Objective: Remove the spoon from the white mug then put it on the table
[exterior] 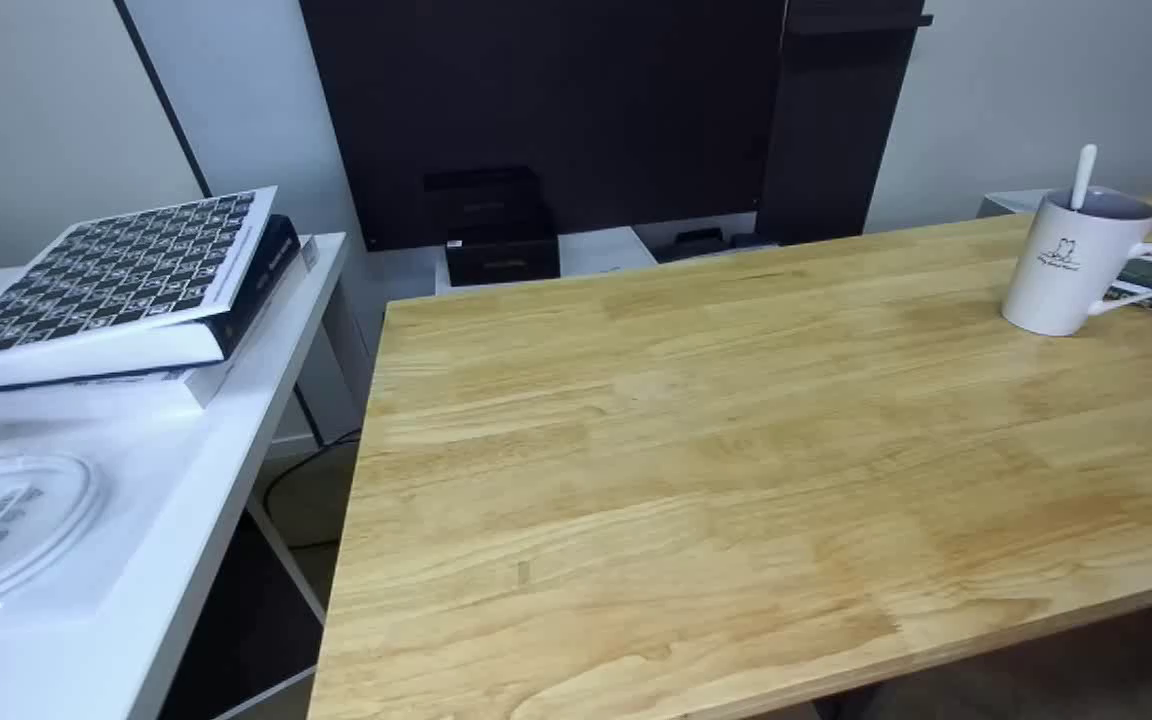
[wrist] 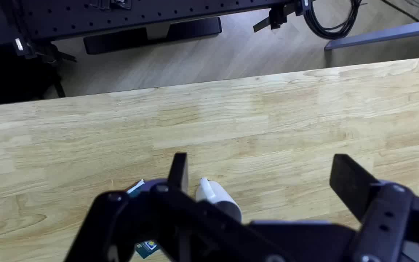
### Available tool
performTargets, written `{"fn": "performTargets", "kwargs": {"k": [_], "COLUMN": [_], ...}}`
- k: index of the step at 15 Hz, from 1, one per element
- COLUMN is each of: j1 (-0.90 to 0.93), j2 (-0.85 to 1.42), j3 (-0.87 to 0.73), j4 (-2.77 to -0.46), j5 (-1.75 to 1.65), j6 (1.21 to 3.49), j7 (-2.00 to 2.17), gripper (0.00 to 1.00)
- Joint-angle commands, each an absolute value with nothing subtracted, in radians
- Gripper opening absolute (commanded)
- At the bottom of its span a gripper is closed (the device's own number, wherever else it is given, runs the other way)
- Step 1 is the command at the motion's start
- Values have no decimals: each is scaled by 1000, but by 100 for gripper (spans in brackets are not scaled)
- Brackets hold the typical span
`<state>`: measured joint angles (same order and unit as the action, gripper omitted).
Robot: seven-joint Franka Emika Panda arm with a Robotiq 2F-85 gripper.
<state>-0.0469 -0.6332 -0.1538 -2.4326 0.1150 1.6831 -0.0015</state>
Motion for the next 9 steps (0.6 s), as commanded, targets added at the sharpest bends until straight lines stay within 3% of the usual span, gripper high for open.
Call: {"fn": "performTargets", "kwargs": {"k": [1, 9], "j1": [-68, -71], "j2": [-630, -624], "j3": [-137, -136], "j4": [-2430, -2423], "j5": [124, 114], "j6": [1682, 1692], "j7": [-12, -14], "gripper": [100, 100]}}
